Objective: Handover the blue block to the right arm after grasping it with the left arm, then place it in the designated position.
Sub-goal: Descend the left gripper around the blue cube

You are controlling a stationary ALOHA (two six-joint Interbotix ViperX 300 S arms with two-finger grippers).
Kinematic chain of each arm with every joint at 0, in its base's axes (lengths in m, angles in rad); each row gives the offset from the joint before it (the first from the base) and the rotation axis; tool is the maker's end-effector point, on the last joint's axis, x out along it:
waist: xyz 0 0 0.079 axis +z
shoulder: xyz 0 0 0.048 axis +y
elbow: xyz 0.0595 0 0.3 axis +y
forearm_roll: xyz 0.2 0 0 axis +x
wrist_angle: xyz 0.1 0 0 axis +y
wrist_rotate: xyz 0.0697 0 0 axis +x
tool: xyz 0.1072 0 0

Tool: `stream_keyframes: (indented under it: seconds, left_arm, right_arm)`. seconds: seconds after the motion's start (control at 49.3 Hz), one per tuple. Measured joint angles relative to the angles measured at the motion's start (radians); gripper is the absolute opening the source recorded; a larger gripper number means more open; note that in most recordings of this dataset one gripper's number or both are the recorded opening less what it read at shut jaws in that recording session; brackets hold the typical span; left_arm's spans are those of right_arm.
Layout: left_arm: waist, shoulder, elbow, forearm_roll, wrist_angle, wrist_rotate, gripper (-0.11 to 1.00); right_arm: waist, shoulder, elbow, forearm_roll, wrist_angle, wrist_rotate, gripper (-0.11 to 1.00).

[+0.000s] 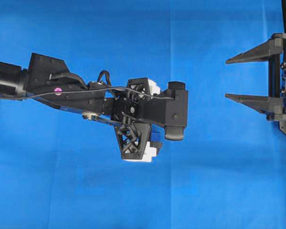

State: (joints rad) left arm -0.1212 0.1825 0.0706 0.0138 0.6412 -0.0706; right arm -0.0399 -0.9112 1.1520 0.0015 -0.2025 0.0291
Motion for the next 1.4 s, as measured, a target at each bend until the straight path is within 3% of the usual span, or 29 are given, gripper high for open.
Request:
stream_keyframes:
  seconds: [0.547, 1.095, 1.399]
  left_arm:
    - [0.0, 0.017, 0.008, 0.0, -0.026, 0.0, 0.92]
    - [-0.015, 0.12, 0.166, 0.0, -0.308, -0.029, 0.92]
    - [-0.015, 0.204, 0.184, 0.0, -0.353, -0.043, 0.92]
  right_arm:
    - [0.0, 0.002, 0.0, 0.002, 0.0, 0.0, 0.97]
    - [0.0, 0.021, 0.0, 0.002, -0.002, 0.0, 0.97]
    - [-0.002, 0.025, 0.0, 0.002, -0.002, 0.0, 0.97]
